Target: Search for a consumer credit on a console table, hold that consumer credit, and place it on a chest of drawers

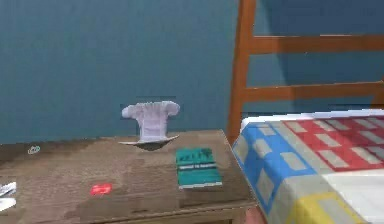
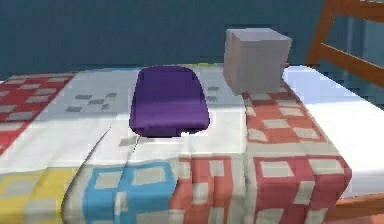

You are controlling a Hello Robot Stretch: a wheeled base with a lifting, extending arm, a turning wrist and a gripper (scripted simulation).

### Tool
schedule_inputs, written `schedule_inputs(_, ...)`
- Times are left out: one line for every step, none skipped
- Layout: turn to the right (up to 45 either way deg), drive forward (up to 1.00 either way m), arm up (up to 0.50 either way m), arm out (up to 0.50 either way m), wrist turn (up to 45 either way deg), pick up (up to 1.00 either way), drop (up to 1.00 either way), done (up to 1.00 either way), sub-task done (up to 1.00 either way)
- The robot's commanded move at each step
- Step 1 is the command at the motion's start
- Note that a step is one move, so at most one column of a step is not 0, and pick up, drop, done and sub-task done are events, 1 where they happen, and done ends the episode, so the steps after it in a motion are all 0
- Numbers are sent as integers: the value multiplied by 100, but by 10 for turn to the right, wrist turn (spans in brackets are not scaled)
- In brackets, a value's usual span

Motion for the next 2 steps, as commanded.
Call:
schedule_inputs(0, 30, 0, 0, 0, 0, 0, 0, 0)
schedule_inputs(-450, 0, 0, 0, 0, 0, 0, 0, 0)
